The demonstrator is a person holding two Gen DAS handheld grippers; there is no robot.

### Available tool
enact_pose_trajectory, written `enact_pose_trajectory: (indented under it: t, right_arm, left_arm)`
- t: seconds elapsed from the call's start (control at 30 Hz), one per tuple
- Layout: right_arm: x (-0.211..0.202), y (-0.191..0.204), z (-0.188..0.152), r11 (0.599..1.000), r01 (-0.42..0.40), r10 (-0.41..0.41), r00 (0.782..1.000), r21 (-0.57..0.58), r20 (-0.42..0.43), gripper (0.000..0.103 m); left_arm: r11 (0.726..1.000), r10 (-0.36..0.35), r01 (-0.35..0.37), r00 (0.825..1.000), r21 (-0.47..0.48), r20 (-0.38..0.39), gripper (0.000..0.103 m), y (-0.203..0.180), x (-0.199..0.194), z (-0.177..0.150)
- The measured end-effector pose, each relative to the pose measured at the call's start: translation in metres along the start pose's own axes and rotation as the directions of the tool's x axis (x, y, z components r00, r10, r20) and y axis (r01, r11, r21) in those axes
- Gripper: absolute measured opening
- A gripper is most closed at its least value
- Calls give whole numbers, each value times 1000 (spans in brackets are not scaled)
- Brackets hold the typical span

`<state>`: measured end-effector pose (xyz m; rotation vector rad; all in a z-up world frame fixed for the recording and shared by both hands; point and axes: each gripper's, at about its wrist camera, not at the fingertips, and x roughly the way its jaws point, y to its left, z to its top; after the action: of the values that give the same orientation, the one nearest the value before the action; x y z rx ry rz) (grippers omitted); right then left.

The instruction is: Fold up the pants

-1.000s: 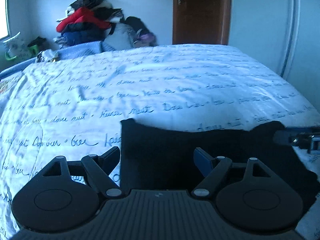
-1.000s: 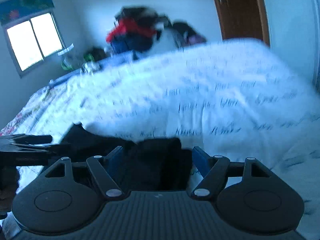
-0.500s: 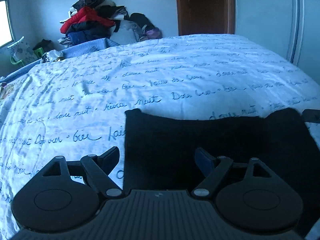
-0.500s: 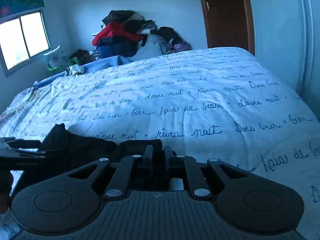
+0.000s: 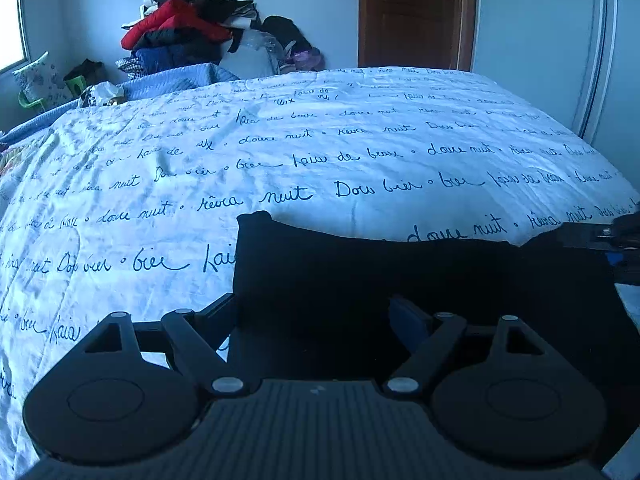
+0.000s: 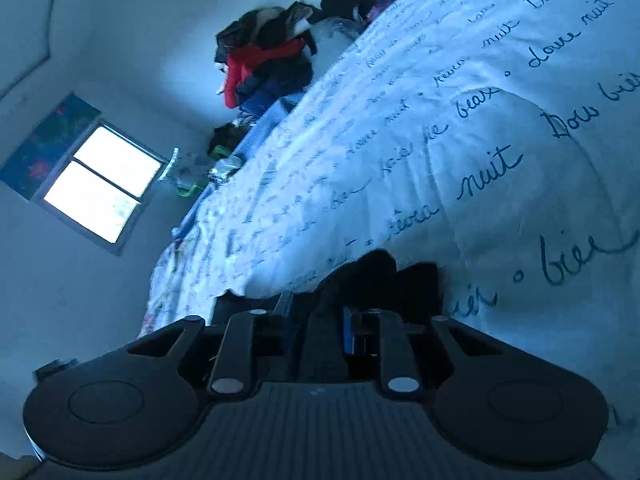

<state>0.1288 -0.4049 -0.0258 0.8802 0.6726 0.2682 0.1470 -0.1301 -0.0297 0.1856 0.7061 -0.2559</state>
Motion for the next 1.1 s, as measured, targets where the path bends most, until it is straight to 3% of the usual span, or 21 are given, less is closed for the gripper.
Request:
enact_pose_trajectory:
  t: [0.07,0.17,0.27,0.37,0.43,0.5,0.6,0.67,0.73,0.8,0.87,0.93,0.97,1.07,1.1]
  right_arm:
    - [4,-1,-1,1000,16,-16,1000,-15,20,7]
    - [-6,20,-12,983,125,-113,989,-136,92,6]
    - [-18,37,-21,947,235,-196,963,-218,185,6]
    - [-7,26,-15,951,251,-228,964,-181,137,12]
    - [-6,19,-12,956,254,-240,965,-145,107,17]
    - [-18,22,-14,959,252,-234,962,-129,138,26]
    - [-43,46,-29,899,378,-325,914,-223,242,29]
    - [-51,70,-47,858,363,-292,927,-363,237,33]
    - [-51,85,-64,837,298,-246,954,-459,171,55]
    - [-43,94,-81,793,268,-249,962,-547,110,64]
    - [-29,95,-94,718,330,-341,934,-613,104,64]
    - [-22,90,-99,653,425,-438,887,-627,146,64]
    - [-26,91,-100,663,425,-423,892,-616,161,64]
    - [-45,97,-99,739,342,-312,937,-581,156,65]
    - [-46,95,-97,741,334,-309,940,-582,147,67]
  left_arm:
    - [1000,6,-6,1000,-4,4,83,1,-1,1]
    - [1000,9,-9,1000,-27,24,83,9,-7,3]
    - [1000,21,-21,999,-9,33,84,10,-2,6]
    - [999,32,-31,999,9,-23,85,6,14,4]
    - [1000,15,-15,1000,-18,-14,84,11,9,1]
    - [999,3,-3,1000,-35,-10,84,16,1,-3]
    - [998,-19,19,1000,-56,3,83,20,-16,-8]
    - [997,-52,53,999,-65,10,83,20,-25,-12]
    - [996,-75,75,997,-46,9,84,14,-31,-18]
    - [999,-38,38,999,6,-7,85,3,-26,-26]
    - [1000,-4,4,1000,31,-7,86,-1,-23,-32]
    - [1000,-19,19,1000,8,-3,84,3,-29,-32]
    - [1000,-23,23,1000,3,-2,84,5,-33,-32]
    - [1000,-12,12,1000,-6,-1,84,7,-37,-30]
    - [1000,-16,16,1000,-11,-5,85,7,-38,-30]
